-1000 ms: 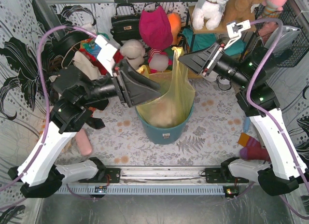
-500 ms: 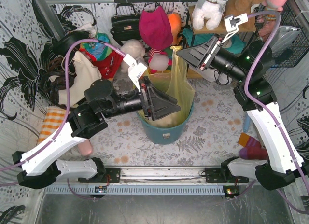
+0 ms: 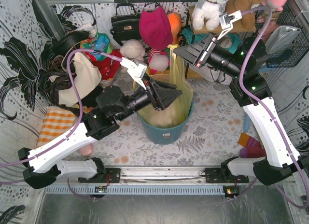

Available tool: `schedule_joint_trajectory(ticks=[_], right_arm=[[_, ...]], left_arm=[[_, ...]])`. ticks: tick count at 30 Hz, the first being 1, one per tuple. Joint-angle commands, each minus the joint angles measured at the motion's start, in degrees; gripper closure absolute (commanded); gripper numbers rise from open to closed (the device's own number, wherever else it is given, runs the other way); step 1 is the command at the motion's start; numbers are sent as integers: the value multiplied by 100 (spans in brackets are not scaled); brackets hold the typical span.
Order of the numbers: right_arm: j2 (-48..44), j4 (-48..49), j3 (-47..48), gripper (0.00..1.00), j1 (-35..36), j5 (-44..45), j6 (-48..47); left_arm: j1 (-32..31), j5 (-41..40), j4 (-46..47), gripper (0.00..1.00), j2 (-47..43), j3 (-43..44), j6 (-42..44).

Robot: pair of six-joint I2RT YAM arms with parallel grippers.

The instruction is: Tie the trash bag

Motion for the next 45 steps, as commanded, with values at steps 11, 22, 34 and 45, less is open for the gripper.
schedule_joint_trajectory(ticks=[11,22,34,45], right_arm=[[-61,315,22,59,116,-206,422],[26,136,156,79,296,51,306],[-176,-330,433,100,291,-371,-55],[-434,-527,288,100,295,-825,-188]], left_arm=[[-28,-822,1027,51,-103,-257,1128],[-33,-724,1133,50,-57,-311,1115],[-24,-955,1554,39,129,-316,1539],[2,-784,1822,24,394,-171,2248]])
